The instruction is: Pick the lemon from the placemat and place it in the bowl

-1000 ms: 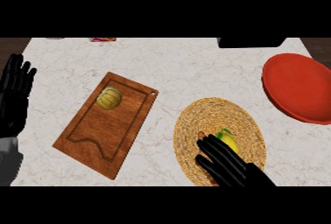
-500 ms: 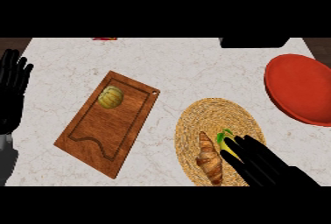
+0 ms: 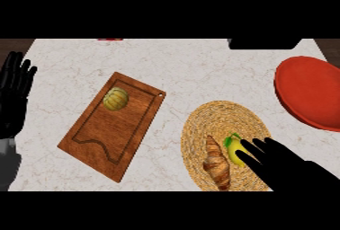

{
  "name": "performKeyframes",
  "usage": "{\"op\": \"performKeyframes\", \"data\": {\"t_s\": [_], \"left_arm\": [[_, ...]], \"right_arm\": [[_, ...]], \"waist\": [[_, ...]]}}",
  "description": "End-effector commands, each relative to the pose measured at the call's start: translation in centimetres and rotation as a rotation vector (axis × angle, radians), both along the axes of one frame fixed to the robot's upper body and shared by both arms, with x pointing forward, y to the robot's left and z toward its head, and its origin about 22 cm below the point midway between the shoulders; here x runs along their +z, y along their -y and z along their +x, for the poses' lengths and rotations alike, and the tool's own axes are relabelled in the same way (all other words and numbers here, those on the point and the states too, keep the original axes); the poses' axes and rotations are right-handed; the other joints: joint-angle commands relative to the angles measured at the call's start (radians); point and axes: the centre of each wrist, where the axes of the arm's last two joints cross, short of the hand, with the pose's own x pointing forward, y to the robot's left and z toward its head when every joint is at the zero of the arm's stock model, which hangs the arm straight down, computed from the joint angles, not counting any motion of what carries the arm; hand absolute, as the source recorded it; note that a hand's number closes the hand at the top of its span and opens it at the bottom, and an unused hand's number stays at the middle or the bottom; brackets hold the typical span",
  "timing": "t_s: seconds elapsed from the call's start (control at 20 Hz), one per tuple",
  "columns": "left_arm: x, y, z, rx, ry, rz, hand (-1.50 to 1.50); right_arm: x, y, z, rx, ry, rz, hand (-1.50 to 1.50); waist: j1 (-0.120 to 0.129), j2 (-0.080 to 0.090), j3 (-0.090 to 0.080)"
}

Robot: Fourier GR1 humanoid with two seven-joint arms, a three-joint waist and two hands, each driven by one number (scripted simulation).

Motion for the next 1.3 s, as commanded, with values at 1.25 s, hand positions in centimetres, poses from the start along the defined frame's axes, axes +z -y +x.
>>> {"op": "performKeyframes", "data": {"t_s": [1.25], "left_arm": [[0.7, 0.1, 0.6, 0.0, 0.004, -0.006, 0.0]], "right_arm": [[-8.2, 1.1, 6.6, -0.032, -0.089, 0.001, -1.5]], "waist": [[0.004, 0.001, 0.002]]}}
